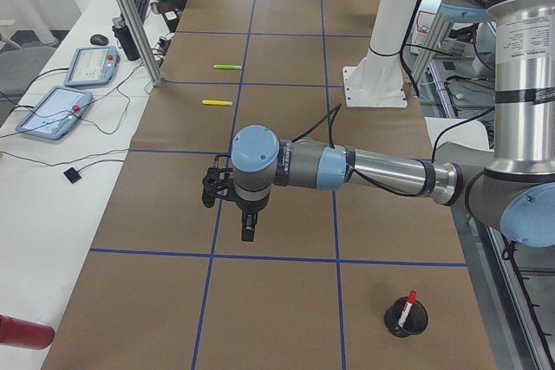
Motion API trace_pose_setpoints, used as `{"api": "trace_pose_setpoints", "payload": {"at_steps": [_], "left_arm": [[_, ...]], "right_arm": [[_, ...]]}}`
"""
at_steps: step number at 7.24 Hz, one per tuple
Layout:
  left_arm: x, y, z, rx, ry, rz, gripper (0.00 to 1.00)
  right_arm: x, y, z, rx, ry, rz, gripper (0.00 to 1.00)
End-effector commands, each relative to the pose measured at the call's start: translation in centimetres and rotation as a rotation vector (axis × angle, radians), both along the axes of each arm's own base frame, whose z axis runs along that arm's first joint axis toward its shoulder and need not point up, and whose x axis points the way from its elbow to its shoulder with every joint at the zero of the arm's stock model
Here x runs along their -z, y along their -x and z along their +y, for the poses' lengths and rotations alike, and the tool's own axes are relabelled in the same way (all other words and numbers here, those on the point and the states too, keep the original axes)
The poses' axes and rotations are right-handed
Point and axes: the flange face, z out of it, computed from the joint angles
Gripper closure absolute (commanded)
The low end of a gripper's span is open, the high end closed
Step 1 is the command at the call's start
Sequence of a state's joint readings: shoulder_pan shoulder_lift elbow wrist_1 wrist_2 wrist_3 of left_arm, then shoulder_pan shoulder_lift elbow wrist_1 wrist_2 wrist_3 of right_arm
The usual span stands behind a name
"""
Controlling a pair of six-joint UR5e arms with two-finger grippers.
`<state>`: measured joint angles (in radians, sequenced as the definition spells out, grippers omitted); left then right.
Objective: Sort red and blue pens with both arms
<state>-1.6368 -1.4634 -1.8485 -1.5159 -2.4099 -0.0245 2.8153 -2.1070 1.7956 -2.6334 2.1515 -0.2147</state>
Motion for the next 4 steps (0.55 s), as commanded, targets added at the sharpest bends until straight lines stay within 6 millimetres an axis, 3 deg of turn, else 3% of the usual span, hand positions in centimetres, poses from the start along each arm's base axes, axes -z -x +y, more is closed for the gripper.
{"api": "trace_pose_setpoints", "payload": {"at_steps": [1,2,4], "left_arm": [[-0.5,-0.1,0.4,-0.001,0.012,0.011,0.00],[-0.8,-0.2,0.9,-0.002,0.019,0.021,0.00],[-1.3,-0.2,1.3,-0.002,0.031,0.022,0.00]], "right_arm": [[-0.7,-2.0,-0.8,0.011,-0.061,0.153,0.00],[-0.8,-2.6,-1.3,0.018,-0.098,0.203,0.00],[-0.7,-4.4,-6.2,0.053,-0.197,0.272,0.00]]}}
